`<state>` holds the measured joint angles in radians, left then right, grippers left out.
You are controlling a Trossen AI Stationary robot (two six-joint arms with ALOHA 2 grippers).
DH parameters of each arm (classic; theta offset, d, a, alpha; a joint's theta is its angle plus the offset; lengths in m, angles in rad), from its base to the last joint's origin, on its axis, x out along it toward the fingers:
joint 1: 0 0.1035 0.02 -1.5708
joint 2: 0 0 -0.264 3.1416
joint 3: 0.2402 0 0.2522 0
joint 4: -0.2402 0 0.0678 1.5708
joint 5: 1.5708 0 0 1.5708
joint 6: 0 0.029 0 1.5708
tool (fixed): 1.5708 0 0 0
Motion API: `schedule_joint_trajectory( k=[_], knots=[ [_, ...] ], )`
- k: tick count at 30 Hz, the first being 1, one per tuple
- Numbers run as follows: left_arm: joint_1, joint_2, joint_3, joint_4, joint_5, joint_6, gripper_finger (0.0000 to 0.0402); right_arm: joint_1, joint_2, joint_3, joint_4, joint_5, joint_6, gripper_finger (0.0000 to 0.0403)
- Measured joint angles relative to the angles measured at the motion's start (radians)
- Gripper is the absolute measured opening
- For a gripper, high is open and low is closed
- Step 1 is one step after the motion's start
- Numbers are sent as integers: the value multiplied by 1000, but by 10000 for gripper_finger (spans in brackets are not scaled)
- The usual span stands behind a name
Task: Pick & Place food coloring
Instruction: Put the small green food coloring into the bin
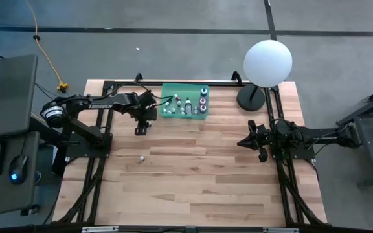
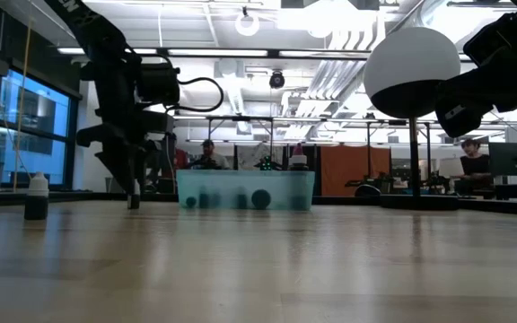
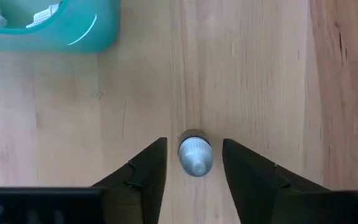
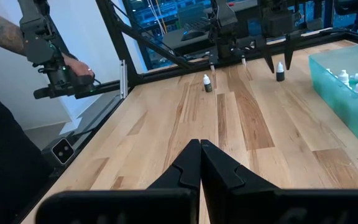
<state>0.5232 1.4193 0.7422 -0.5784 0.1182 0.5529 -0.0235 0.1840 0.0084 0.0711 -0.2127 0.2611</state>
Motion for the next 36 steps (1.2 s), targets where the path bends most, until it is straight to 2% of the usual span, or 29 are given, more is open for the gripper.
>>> schedule_joint_trajectory(
  k=[21,36],
  knots=[
    [0,0,0,-19,-22,-6,86,0,0,0,0,0,0,0],
    [0,0,1,-7,-17,-12,83,0,0,0,0,0,0,0]
  ],
)
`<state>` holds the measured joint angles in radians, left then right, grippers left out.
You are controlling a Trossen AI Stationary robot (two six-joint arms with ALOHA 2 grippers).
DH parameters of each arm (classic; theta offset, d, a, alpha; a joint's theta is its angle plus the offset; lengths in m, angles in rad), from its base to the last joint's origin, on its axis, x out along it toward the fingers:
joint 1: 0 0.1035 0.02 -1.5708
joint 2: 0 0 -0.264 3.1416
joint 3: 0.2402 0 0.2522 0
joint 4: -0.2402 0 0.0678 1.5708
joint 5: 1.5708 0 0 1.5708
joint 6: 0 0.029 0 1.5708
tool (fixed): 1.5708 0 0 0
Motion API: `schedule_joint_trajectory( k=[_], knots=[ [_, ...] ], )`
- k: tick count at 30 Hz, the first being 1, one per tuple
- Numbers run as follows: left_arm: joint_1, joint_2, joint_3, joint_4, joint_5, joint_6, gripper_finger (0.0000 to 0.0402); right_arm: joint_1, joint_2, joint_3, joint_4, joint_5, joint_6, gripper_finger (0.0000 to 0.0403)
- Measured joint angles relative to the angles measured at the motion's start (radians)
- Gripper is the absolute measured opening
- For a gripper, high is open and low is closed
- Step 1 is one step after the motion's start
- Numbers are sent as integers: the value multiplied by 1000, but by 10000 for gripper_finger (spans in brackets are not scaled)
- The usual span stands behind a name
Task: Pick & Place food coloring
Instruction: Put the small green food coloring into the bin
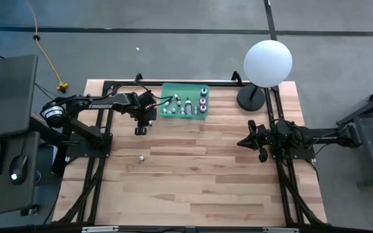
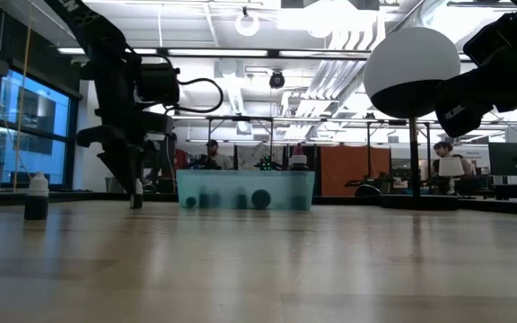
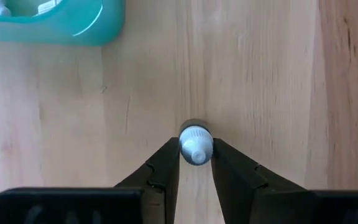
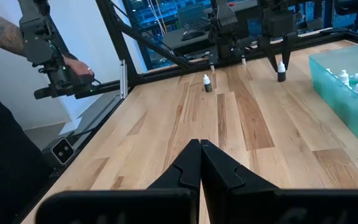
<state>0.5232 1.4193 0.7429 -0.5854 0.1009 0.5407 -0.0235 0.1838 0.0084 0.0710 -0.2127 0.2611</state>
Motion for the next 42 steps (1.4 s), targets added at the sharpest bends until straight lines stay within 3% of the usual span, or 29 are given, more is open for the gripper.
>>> schedule_joint_trajectory(
  k=[11,17,27,42],
  knots=[
    [0,-3,45,-37,-8,-77,82,0,0,0,0,0,0,0],
    [0,-3,163,-105,-2,-105,82,0,0,0,0,0,0,0],
    [1,20,370,-61,-47,-85,82,0,0,0,0,0,0,0],
    [103,379,701,-195,-51,10,82,0,0,0,0,0,0,0]
  ],
)
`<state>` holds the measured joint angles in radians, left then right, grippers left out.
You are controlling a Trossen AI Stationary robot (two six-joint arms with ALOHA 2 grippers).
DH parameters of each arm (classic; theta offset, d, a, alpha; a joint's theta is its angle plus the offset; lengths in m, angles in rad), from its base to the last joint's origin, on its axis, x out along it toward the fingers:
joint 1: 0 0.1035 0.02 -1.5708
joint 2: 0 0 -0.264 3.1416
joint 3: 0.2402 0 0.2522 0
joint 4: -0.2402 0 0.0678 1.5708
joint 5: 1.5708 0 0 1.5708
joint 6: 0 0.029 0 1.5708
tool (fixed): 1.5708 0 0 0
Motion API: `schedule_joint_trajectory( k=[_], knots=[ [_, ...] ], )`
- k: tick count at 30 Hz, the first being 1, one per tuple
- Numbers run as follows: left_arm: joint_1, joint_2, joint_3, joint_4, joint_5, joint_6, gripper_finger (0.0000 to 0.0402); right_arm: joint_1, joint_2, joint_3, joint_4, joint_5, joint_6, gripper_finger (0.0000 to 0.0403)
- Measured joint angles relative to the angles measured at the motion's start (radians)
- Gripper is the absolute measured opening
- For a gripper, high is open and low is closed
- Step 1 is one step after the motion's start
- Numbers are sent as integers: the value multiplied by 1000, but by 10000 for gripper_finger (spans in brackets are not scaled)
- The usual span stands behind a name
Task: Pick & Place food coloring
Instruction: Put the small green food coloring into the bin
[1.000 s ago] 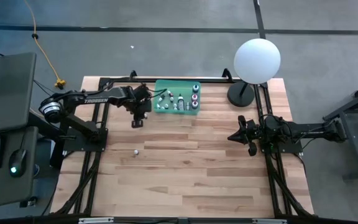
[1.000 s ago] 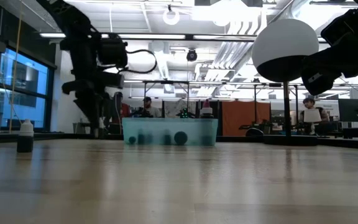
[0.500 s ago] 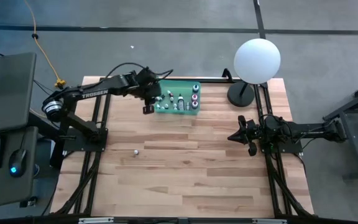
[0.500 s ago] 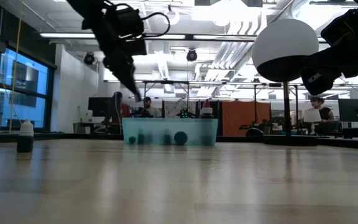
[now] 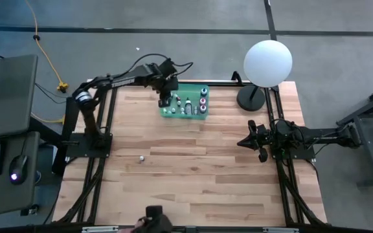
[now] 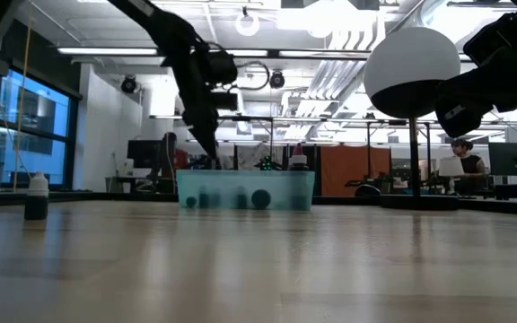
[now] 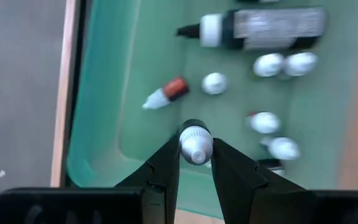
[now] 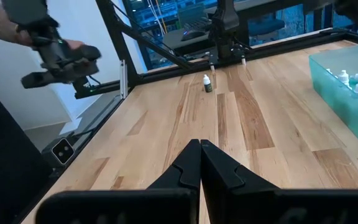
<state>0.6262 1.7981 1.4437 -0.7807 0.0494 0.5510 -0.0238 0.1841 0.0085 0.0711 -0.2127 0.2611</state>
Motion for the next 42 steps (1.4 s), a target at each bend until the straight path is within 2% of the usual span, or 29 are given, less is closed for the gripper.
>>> schedule_joint_trajectory(
  k=[5,12,23,42],
  knots=[
    [62,89,53,-14,16,2,82,0,0,0,0,0,0,0],
    [123,160,55,-12,26,-20,82,0,0,0,0,0,0,0],
    [124,215,56,52,46,-49,82,0,0,0,0,0,0,0],
    [120,217,55,57,35,-58,83,0,0,0,0,0,0,0]
  ],
)
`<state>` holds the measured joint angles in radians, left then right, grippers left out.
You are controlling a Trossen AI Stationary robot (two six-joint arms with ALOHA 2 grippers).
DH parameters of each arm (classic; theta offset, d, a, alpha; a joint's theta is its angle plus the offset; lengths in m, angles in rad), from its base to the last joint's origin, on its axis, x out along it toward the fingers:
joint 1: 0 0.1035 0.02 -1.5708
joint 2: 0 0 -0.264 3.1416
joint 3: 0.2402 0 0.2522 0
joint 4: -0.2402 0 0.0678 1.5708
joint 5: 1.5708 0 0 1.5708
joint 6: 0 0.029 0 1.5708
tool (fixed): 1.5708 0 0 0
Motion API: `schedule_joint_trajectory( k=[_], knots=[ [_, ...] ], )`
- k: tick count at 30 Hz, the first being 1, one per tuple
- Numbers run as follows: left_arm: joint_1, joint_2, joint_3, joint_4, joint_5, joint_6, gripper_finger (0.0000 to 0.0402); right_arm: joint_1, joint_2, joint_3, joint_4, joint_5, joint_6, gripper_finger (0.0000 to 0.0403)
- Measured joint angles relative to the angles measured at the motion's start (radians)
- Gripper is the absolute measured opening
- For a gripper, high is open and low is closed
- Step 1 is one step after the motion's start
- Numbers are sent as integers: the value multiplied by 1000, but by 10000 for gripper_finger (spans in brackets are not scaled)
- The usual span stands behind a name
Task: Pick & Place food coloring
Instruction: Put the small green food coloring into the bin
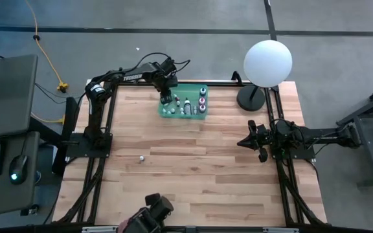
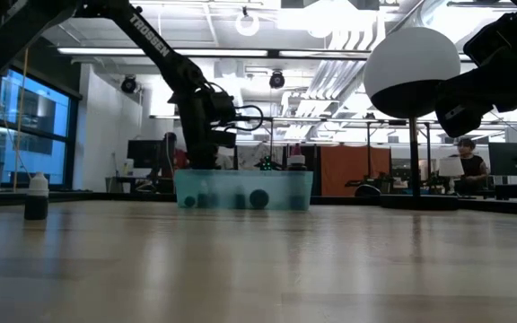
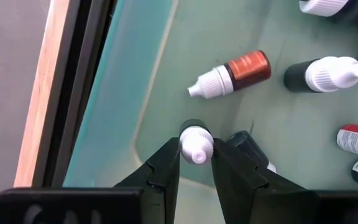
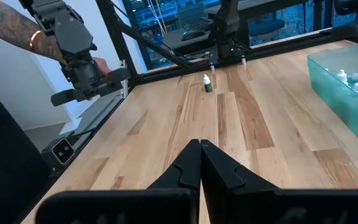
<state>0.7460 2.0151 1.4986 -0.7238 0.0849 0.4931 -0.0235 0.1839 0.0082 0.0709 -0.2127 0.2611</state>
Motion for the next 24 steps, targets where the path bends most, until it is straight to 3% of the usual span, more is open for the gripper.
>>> schedule_joint_trajectory(
  k=[11,24],
  knots=[
    [0,0,0,-13,15,0,115,0,0,0,0,0,0,0],
    [0,-3,53,-43,30,7,118,0,0,0,0,0,0,0]
  ],
)
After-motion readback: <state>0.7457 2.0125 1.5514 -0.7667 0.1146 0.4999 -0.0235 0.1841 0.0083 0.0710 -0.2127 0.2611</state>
